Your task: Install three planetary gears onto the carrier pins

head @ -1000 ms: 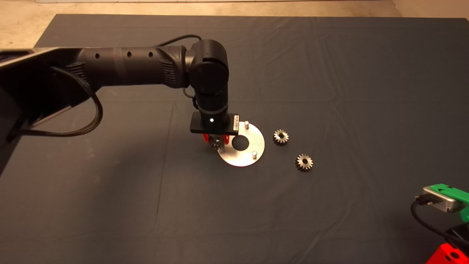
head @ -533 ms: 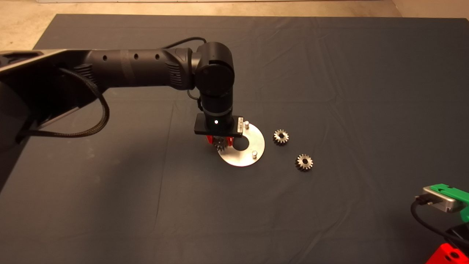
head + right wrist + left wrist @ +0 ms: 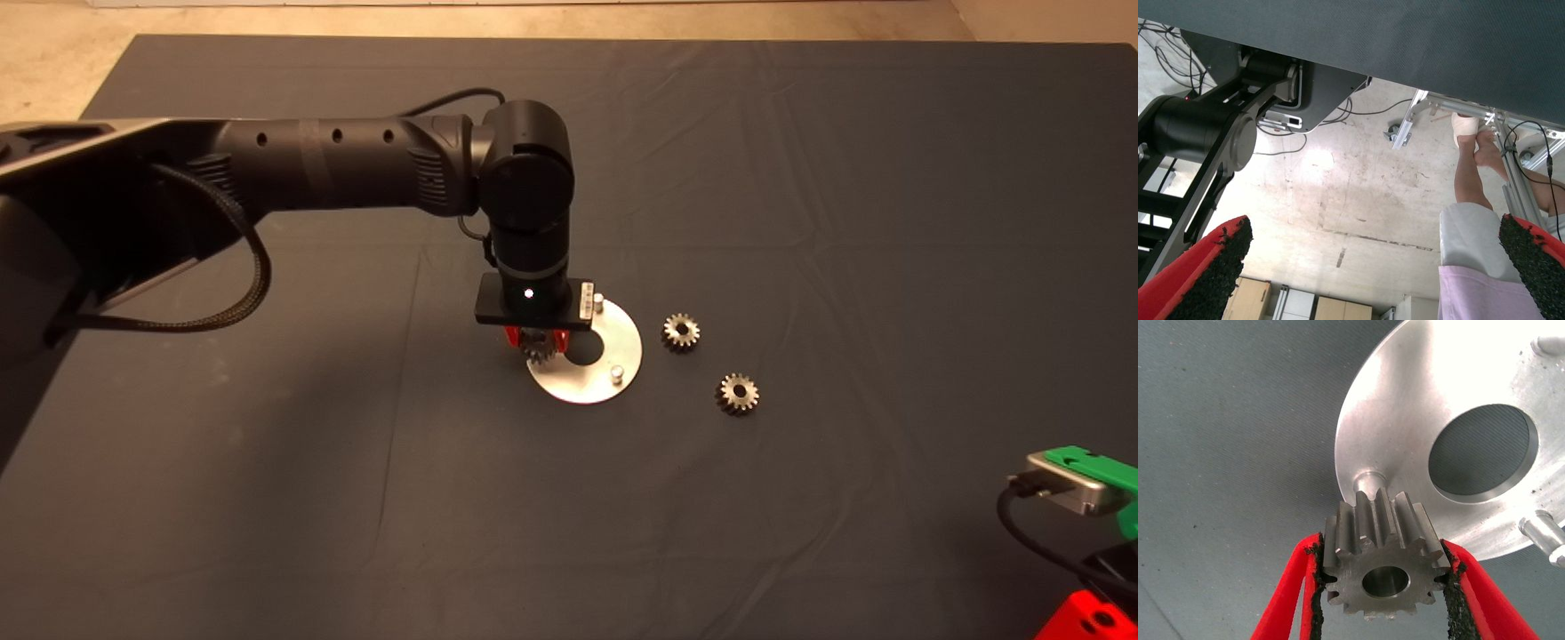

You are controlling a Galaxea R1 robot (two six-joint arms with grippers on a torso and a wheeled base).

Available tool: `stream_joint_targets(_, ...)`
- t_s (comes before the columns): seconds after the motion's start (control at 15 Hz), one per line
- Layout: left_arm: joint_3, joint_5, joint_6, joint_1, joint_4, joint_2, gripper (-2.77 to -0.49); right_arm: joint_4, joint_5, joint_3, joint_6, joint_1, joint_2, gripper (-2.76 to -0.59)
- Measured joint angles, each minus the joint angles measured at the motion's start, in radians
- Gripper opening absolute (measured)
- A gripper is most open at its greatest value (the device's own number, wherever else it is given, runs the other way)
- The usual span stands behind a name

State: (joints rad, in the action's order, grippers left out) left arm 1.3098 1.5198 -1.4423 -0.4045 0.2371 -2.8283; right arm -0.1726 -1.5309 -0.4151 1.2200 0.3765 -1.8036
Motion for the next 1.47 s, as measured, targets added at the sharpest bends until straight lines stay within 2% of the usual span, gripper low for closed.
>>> stream_joint_targets(0.67, 0.023, 0.000, 0.022, 0.000, 0.002, 0.000, -2.32, 0.000, 0.000, 0.000, 0.000, 0.000, 0.000, -0.60)
stream_joint_targets(1.47, 0.019, -0.004, 0.025, 0.007, 0.006, 0.000, -2.32, 0.000, 0.000, 0.000, 0.000, 0.000, 0.001, -0.60)
